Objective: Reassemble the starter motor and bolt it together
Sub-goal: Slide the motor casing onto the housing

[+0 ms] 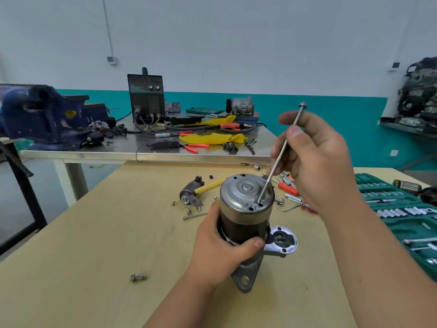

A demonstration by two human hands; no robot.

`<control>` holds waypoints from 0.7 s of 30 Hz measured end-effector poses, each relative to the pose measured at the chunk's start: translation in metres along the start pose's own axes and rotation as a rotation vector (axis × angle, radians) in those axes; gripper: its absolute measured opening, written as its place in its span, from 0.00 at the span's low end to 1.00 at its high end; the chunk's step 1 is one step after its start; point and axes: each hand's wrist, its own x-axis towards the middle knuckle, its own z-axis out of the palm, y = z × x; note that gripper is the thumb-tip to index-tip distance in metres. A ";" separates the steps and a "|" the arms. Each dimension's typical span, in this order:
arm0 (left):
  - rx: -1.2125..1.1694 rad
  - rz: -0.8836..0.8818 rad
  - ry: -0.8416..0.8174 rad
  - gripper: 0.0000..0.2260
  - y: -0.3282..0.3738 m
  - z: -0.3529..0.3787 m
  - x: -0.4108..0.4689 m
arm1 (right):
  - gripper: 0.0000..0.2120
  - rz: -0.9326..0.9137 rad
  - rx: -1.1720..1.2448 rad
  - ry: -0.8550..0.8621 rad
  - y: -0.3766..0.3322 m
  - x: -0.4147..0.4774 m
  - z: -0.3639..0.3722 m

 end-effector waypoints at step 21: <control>0.090 0.132 -0.051 0.34 -0.004 0.004 -0.003 | 0.07 -0.071 0.241 0.123 -0.003 -0.012 -0.003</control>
